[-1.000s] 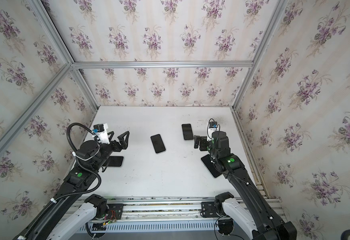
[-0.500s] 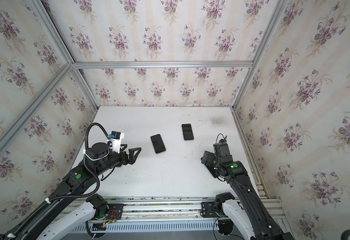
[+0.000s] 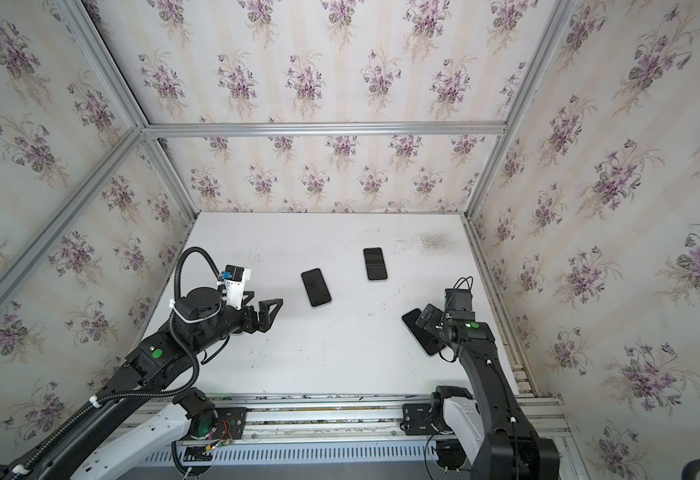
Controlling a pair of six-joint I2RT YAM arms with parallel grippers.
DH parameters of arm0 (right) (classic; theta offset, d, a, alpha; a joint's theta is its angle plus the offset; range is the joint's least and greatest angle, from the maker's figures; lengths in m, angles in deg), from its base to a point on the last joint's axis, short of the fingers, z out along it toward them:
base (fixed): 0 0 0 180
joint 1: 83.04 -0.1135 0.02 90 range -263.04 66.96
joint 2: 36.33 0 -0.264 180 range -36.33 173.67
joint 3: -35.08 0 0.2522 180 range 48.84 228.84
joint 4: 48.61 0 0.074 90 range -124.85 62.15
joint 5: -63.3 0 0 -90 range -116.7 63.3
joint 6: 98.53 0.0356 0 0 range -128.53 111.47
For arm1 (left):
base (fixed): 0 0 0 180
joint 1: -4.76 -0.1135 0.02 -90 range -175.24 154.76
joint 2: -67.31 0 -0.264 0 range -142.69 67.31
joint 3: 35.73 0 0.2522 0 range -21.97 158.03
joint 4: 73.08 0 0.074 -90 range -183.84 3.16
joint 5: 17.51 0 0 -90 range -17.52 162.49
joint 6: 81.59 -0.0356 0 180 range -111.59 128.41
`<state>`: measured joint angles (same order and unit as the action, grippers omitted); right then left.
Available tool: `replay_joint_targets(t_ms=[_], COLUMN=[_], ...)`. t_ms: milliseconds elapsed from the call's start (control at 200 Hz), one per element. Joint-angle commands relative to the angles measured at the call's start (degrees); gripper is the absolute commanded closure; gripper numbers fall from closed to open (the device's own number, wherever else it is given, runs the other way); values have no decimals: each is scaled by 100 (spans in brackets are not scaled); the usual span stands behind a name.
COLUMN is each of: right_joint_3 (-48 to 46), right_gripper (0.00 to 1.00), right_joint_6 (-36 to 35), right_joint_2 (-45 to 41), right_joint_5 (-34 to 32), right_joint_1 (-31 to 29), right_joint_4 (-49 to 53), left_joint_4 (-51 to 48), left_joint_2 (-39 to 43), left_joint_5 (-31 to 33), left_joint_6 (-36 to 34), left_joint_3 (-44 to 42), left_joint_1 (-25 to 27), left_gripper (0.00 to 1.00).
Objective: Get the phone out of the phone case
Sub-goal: 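Move the right gripper over the cased phone nearest it while the left gripper raises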
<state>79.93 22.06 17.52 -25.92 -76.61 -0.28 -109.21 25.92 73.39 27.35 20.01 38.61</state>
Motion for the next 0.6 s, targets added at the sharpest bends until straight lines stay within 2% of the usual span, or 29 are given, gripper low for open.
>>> replay_joint_targets(t_ms=[0,225,595], right_joint_3=[-30,-255,-456], right_gripper=[1,1,1], right_joint_6=[0,78,26], right_joint_2=[256,547,747], right_joint_5=[296,714,885], right_joint_1=[59,130,147], right_joint_4=[-515,-1061,-1285], left_joint_4=[-15,-45,-42], left_joint_2=[8,-36,-54], left_joint_5=[181,255,278], left_joint_6=[-34,-48,-57], left_joint_3=[-19,-6,1], left_joint_1=[38,127,141], left_gripper=[0,0,0])
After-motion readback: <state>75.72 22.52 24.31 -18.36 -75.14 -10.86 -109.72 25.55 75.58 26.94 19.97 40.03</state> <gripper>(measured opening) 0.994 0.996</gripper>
